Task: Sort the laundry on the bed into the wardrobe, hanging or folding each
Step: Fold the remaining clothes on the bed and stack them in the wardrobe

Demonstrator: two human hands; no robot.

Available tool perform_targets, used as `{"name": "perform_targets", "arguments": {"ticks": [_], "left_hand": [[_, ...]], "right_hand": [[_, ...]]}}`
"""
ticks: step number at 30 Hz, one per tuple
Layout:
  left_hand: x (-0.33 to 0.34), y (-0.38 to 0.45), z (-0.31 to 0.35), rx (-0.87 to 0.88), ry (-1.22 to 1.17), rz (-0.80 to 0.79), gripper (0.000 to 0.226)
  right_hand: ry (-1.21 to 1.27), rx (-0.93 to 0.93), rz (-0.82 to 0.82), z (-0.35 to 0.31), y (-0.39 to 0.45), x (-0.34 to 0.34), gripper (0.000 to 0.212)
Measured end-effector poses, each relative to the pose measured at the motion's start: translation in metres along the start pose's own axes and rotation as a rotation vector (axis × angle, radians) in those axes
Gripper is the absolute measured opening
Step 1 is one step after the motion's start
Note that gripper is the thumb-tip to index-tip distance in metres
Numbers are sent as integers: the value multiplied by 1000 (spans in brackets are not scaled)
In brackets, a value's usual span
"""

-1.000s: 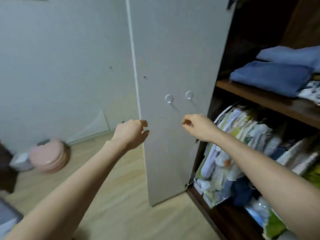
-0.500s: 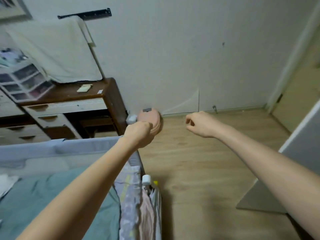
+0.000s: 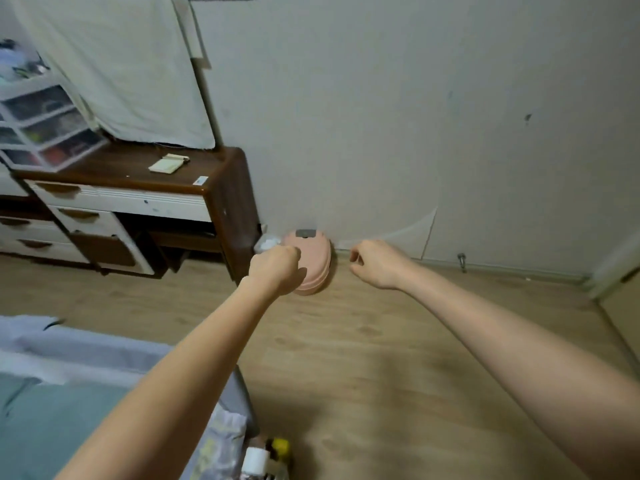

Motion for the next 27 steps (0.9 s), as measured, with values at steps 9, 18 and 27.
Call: {"name": "perform_targets", "arguments": {"ticks": [9,18,27], "left_hand": [[0,147,-86,-215,-83,-24,21],[-32,314,-171,-221,-168,-23,24],[-49,309,-389,-585,-181,-10,25]], "right_hand": [[-46,-68,-77,17,203,-9,21],[-30,-179,-56,-24,395,-25,27],[-38,-562,-162,-243,553,17,13]]}}
Point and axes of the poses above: each hand's wrist, its own y-axis towards the middle knuckle, its own x-axis out of the palm, z = x × y, the point moved 10 cm from there along y, towards the middle knuckle
